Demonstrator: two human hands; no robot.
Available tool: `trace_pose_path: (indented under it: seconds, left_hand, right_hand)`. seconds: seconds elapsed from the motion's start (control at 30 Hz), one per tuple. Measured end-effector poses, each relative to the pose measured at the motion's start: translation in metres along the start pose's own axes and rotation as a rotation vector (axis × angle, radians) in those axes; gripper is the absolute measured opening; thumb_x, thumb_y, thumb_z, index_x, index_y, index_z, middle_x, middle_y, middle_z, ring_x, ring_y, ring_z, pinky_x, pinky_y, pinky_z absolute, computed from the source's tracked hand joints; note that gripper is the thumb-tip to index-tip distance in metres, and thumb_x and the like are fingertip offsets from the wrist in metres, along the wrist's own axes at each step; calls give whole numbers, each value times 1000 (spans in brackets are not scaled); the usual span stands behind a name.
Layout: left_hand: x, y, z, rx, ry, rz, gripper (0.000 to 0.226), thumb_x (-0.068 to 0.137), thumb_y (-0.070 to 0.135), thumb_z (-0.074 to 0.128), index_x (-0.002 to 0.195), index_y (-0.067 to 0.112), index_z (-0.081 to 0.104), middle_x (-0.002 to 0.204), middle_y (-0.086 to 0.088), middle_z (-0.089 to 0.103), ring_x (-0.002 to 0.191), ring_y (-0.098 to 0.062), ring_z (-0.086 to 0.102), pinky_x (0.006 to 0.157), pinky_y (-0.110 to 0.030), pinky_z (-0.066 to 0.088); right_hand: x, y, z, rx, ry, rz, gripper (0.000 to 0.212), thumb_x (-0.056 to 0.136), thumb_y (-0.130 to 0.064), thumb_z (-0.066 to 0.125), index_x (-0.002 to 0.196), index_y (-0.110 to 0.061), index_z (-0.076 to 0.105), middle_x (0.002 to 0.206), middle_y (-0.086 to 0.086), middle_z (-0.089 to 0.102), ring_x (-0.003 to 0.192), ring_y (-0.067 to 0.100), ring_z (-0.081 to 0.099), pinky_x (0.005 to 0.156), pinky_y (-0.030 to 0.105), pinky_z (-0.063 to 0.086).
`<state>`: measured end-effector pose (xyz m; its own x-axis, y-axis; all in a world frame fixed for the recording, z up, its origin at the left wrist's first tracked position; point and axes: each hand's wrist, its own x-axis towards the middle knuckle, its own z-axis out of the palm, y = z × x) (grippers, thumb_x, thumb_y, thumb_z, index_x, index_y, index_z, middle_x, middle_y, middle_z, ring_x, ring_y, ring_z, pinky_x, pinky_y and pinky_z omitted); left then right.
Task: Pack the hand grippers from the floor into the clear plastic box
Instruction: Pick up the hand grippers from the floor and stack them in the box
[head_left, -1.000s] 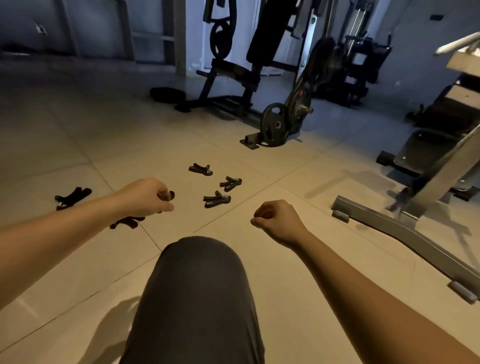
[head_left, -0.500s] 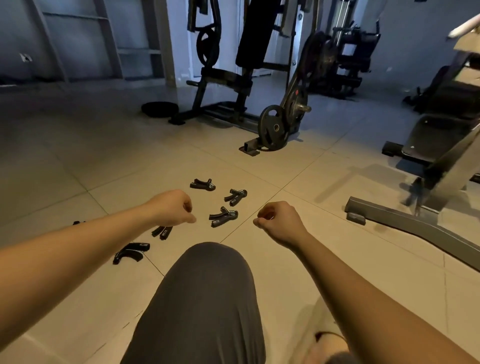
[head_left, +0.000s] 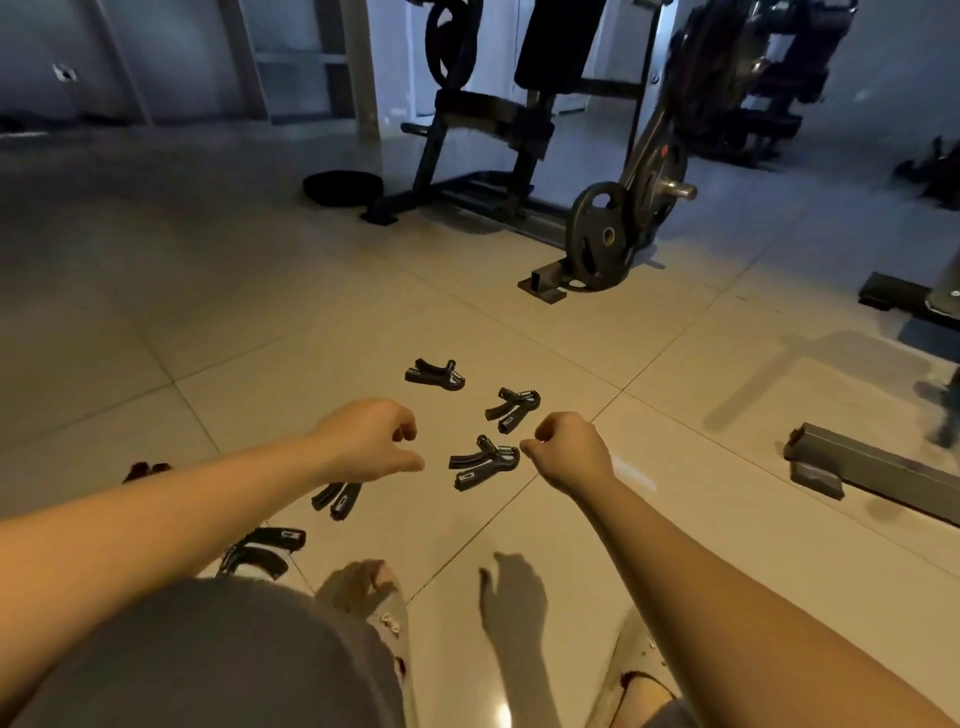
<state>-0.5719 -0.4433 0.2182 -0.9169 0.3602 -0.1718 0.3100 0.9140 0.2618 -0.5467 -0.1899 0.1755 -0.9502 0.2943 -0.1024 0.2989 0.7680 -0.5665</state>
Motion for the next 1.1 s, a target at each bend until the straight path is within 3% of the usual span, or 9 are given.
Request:
trace_pose_path:
  seconds: [0.33,0.5,0.67,0.77,0.83,0.9,1.0,1.1]
  left_hand:
    - [146,-43,89,-62,-76,52,67,81,65,68,135,27,58,128,9,63,109,-10,59,90,-30,54]
    - [216,-48,154,-106,-114,77,79,78,69,67,142,25,52,128,8,60,113,-12,56,90,-30,49]
    - [272,-43,212,-40,-140,111,73,69,77,66,119,23,60,100,8,51,91,-13,47,76,-32,41]
    - [283,-42,239,47,-233,132,72,73,73,64,122,21,55,111,2,52,102,-18,49,85,-34,41]
    - [280,-45,250,68,-205,146,61,78,64,63,121,21,54,113,1,53,103,-19,49,88,-33,42]
    - [276,-53,255,38,-105,164,47,73,52,62,107,19,60,100,3,56,89,-18,50,77,-31,44]
    - [279,-76,250,8,-57,143,35,64,46,56,85,18,57,81,1,53,73,-19,48,62,-31,37]
    - [278,-94,236,20,-88,69,34,66,44,62,89,21,52,83,3,53,73,-19,47,63,-30,35]
  right_hand:
    - [145,26,84,-51,-124,86,21,90,-34,66,99,-15,67,93,4,68,83,23,60,68,31,47]
    - [216,50,116,-42,-168,151,39,92,-41,67,117,-12,65,110,7,69,96,25,63,77,32,48]
    - [277,68,146,-37,-191,190,48,93,-40,67,128,-8,59,120,10,68,103,26,65,82,33,50]
    - [306,72,165,-21,-206,229,47,94,-40,66,128,-9,55,120,10,65,96,23,59,78,33,47]
    - [322,72,178,19,-181,313,63,93,-46,64,136,-5,43,125,13,61,104,29,60,80,37,50]
    - [336,71,192,45,-153,402,82,90,-55,65,143,-3,30,133,18,53,115,36,58,90,47,53]
    - [351,68,210,21,-125,488,100,83,-65,68,147,-2,24,141,19,42,129,38,47,98,47,47]
    - [359,66,220,-85,-98,502,110,76,-67,72,149,0,22,141,16,39,131,35,42,96,46,46]
